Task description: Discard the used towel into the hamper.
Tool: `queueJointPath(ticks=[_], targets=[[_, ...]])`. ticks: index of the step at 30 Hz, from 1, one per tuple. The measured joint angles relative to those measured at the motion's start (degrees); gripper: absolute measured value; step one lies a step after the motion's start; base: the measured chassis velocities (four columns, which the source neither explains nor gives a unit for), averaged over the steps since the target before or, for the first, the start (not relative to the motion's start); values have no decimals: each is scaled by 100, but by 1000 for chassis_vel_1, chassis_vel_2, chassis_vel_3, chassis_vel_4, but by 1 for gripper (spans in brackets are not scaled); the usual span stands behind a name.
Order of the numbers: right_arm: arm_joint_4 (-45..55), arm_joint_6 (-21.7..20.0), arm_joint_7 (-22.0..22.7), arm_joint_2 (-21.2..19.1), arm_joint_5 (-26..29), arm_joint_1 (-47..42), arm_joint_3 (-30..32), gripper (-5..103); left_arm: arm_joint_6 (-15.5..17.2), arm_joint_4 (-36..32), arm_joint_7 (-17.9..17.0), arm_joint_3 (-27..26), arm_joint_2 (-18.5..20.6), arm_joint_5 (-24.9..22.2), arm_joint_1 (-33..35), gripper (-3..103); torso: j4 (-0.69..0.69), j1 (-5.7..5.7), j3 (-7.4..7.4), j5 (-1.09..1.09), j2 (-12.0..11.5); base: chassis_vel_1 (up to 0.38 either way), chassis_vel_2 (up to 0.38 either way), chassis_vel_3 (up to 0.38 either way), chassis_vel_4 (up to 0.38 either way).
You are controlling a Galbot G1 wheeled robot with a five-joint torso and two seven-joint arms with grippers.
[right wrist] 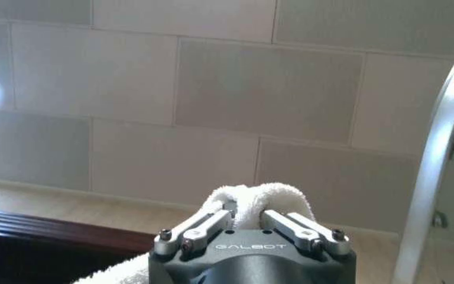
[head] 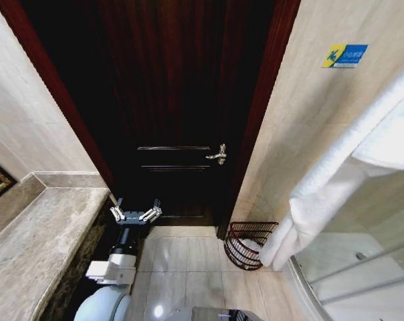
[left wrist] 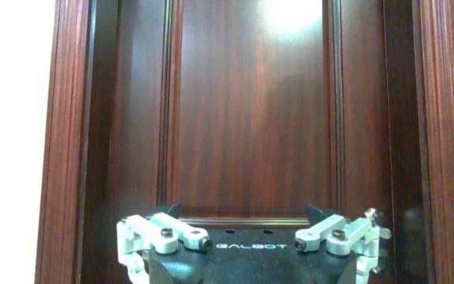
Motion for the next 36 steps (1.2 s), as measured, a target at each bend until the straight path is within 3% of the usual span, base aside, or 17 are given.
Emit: queueJointPath(ticks=[14,28,36], targets=[[-830,294,-241,393,-262,881,-322,3,0,0,0,0,0,0,1,100,-1,0,0,1,0,0,0,0,0],[-1397,874,-708,622,-182,837,-373,3,0,0,0,0,-1,0,0,100,0,0,-1,-2,0,0,0,0,0],[-1485,1060,-946,647,-126,117,-213,3,0,0,0,0,0,0,0,100,-1,0,0,3,0,0,0,0,0]])
